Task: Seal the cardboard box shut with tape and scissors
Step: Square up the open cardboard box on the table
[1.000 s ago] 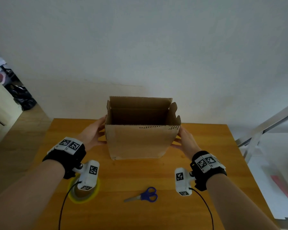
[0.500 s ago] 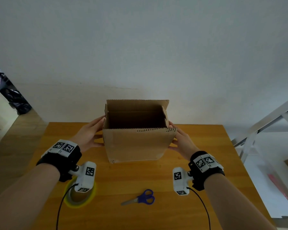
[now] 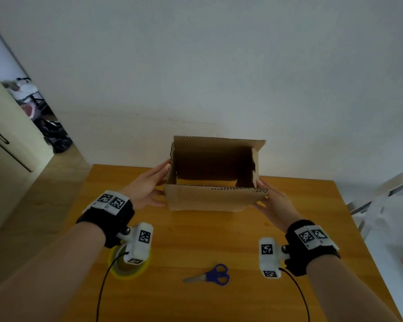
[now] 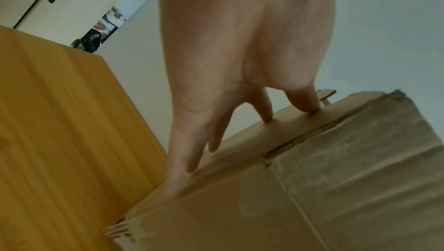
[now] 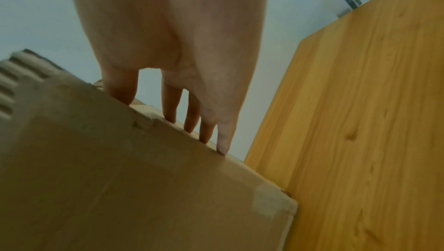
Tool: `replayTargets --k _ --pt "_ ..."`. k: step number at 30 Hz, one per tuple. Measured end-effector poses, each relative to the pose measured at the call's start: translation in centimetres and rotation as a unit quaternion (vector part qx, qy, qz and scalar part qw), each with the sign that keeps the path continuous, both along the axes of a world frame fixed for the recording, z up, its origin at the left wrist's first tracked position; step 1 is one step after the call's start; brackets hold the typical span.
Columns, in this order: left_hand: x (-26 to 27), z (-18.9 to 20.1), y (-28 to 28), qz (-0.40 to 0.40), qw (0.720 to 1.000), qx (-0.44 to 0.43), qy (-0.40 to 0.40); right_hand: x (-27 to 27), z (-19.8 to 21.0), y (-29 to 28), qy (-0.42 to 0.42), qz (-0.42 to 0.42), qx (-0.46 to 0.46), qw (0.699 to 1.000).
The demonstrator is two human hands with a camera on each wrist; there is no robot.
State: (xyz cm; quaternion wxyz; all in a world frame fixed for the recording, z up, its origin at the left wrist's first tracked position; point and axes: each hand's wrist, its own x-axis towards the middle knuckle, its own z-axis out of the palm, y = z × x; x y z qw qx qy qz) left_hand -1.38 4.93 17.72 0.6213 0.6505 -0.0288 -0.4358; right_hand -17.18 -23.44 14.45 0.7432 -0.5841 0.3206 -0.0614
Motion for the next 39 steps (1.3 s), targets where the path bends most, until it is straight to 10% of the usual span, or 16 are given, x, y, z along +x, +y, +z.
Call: replayTargets --k 20,30,39 --pt "-1.3 -1.8 -0.1 0.074 0.991 -0.002 -0.112 -1.2 -0.9 0.3 -0.064 0.02 0.057 0.996" --pt "-1.6 -2.3 0.7 0.106 0.991 0.009 -0.079 -1.7 -0.1 -0.1 -0.068 0.213 0.063 0.973" --pt "-1.2 -2.0 0.6 0.084 0.991 0.034 -0.096 -1.5 -0.1 0.2 -0.097 0.158 0.055 0.981"
